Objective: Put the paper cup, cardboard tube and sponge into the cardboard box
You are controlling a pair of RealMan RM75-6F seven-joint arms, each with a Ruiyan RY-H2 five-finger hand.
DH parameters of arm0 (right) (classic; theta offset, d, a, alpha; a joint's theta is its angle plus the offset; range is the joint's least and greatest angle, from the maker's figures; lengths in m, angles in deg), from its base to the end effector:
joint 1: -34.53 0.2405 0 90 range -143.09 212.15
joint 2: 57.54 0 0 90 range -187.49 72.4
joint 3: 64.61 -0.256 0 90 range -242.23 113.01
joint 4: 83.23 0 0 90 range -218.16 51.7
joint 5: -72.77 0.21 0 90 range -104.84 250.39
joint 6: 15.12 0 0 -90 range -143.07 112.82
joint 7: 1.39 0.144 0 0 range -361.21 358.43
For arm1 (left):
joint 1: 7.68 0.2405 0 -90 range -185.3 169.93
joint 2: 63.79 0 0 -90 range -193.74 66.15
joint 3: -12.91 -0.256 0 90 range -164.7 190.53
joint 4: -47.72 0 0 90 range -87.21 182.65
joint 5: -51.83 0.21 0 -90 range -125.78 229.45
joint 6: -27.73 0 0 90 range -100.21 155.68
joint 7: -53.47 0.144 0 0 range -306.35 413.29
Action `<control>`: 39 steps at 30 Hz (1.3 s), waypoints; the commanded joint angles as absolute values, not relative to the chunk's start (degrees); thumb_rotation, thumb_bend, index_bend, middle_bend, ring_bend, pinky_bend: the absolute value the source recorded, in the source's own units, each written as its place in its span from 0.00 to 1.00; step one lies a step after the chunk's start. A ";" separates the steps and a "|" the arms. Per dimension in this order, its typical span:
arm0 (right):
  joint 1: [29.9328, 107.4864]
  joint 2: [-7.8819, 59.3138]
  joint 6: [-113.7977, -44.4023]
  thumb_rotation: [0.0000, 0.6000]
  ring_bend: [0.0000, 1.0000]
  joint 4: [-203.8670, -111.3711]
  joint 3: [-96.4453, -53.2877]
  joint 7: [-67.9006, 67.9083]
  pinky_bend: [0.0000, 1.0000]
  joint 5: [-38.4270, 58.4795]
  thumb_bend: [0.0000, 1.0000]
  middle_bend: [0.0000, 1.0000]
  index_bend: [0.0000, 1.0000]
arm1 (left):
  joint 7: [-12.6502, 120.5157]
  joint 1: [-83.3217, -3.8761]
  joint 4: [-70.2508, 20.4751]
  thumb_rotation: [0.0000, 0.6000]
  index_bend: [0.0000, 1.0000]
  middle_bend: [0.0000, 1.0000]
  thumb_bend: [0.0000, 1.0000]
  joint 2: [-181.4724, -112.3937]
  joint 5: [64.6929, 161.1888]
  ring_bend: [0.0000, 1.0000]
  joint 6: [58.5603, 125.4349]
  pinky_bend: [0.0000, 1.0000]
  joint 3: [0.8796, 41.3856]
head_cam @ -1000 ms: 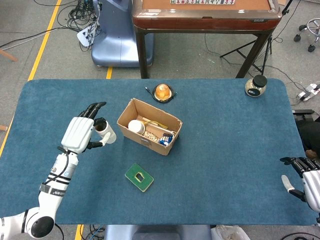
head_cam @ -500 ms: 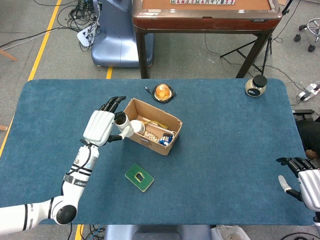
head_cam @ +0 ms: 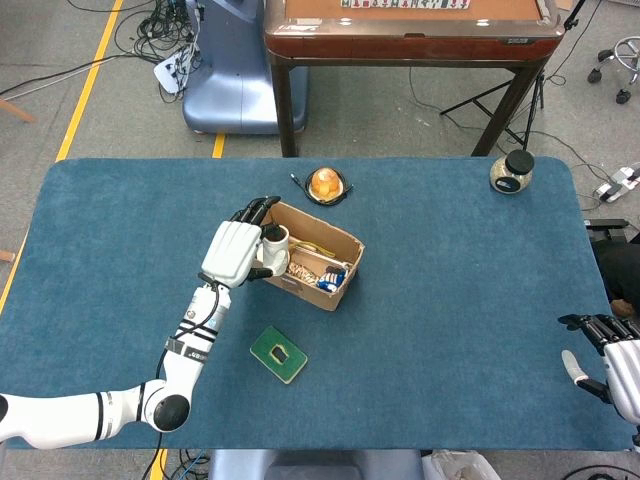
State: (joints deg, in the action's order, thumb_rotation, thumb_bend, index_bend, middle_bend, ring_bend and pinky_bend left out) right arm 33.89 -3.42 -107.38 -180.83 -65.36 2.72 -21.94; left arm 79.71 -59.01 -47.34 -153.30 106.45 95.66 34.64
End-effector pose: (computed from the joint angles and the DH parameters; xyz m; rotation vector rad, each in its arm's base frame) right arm -0.2943 -0.1427 0.2065 1.4218 -0.8352 0.9625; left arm -0.0377 0.3688 0.0327 -1.6207 -0.9130 -1.2861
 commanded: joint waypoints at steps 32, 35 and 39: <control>33.72 -3.64 -107.66 1.00 0.34 -180.54 -66.18 4.35 0.37 -19.98 0.38 0.41 0.34 | 82.92 -44.21 -69.29 1.00 0.23 0.11 0.10 -136.67 120.72 0.14 105.77 0.27 20.27; 33.56 -3.83 -107.89 1.00 0.34 -180.36 -66.30 5.12 0.37 -19.66 0.38 0.42 0.34 | 82.42 -42.15 -70.03 1.00 0.22 0.11 0.10 -135.14 124.66 0.14 106.79 0.27 17.79; 33.37 -3.91 -108.30 1.00 0.34 -180.18 -66.50 5.80 0.37 -19.40 0.38 0.42 0.34 | 81.35 -39.68 -70.36 1.00 0.22 0.11 0.11 -133.77 129.66 0.14 107.79 0.27 14.85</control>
